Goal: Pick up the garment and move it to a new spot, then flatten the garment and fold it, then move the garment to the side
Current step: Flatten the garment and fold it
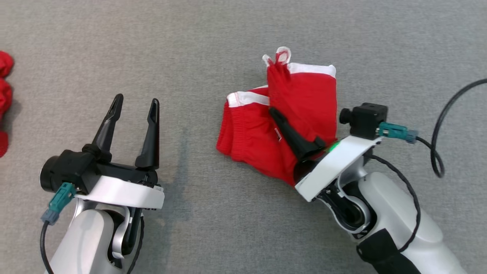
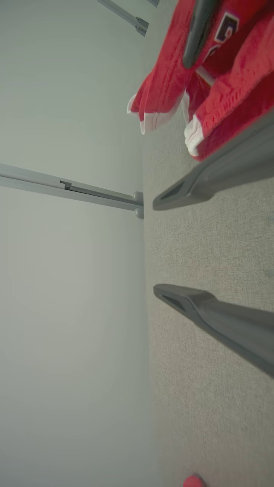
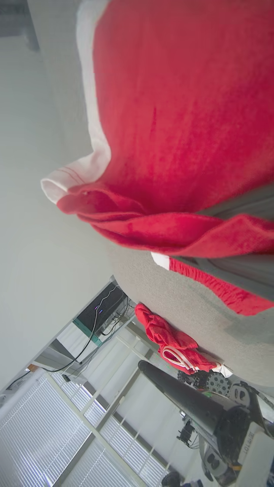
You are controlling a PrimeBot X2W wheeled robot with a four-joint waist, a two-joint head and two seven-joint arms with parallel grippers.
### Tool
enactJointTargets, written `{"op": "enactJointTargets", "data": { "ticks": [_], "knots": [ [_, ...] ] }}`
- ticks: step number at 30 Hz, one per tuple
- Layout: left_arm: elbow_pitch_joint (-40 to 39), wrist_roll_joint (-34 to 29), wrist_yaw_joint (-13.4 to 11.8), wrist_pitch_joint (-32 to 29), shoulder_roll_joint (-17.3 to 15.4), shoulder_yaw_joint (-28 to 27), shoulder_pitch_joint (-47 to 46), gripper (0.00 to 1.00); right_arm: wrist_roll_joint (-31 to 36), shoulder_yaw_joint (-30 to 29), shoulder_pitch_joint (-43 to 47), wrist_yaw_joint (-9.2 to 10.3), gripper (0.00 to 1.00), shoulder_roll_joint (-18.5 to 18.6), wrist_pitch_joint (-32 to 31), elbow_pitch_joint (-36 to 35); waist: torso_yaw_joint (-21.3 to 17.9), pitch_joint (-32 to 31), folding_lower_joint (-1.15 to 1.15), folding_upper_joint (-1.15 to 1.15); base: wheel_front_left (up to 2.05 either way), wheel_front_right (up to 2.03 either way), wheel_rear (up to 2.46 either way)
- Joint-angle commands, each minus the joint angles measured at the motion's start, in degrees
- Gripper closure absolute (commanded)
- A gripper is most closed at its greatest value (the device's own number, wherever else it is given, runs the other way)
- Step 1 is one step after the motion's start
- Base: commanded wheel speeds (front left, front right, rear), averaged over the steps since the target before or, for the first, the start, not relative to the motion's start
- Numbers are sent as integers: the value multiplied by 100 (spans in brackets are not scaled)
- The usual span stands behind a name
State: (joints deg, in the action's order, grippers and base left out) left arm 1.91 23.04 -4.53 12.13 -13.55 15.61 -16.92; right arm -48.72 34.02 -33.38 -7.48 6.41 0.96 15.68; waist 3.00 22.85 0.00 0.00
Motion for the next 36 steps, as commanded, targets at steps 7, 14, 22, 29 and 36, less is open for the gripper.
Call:
{"op": "enactJointTargets", "data": {
  "ticks": [7, 14, 22, 29, 36],
  "knots": [
    [126, 35, 34, 105, 85, 57, -132, 0, -501, 559, -313, -3, 100, -39, -153, 318, 289, 82, 0, 0, 0, 0, 0],
    [208, 52, 20, 157, 113, 63, -128, 0, -738, 948, -504, -3, 0, 88, -108, 442, 306, 97, 0, 0, 0, 0, 0],
    [242, 34, -24, 187, 72, 60, -96, 0, -370, 1430, -708, -3, 0, 536, 424, -160, 178, 23, 0, 0, 0, 0, 0],
    [203, 57, -77, 178, 28, 31, -9, 0, 390, 829, -527, -3, 0, 982, 1138, -564, 29, -105, 0, 0, 0, 0, 0],
    [136, 53, -154, 149, -51, -3, 109, 0, 1653, -938, 185, -3, 0, 999, 1375, -730, -69, -211, 0, 0, 0, 0, 0]
  ]
}}
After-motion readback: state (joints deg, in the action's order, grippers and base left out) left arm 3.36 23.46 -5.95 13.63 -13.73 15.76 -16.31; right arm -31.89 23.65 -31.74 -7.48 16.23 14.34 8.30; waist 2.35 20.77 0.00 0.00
